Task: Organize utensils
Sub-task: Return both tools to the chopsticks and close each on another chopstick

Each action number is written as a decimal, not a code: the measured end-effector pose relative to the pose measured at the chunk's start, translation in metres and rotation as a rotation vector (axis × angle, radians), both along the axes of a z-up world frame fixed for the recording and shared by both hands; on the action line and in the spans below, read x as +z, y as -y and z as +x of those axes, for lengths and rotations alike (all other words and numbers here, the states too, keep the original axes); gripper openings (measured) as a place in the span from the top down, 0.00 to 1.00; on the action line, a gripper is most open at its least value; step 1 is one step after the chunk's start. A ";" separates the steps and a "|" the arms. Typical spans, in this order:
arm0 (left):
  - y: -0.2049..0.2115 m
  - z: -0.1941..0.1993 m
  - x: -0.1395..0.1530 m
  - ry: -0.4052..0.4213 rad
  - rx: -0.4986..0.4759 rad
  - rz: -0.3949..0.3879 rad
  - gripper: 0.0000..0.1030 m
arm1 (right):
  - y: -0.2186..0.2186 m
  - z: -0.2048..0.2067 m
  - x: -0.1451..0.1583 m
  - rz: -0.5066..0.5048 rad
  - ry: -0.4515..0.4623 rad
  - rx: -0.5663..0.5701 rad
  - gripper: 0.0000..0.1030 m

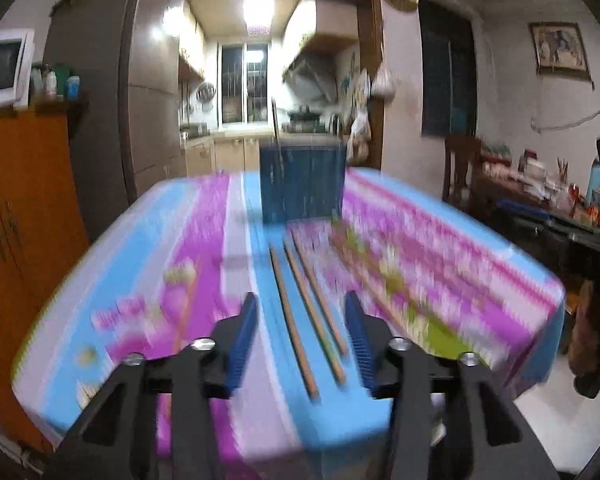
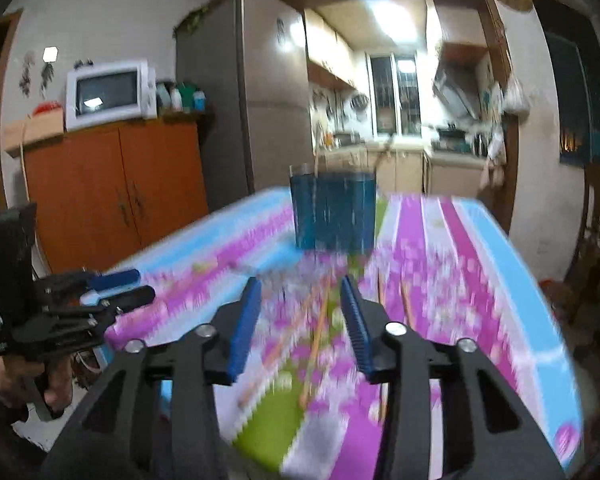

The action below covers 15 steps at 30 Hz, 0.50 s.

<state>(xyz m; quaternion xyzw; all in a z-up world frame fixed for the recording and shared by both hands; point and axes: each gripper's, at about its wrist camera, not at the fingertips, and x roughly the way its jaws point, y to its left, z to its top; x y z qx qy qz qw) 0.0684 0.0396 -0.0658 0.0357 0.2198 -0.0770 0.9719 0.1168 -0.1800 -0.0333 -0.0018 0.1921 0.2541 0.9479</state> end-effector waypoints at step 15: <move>0.002 0.012 -0.057 -0.083 0.026 0.075 0.82 | 0.003 -0.005 -0.072 -0.043 -0.146 -0.019 0.77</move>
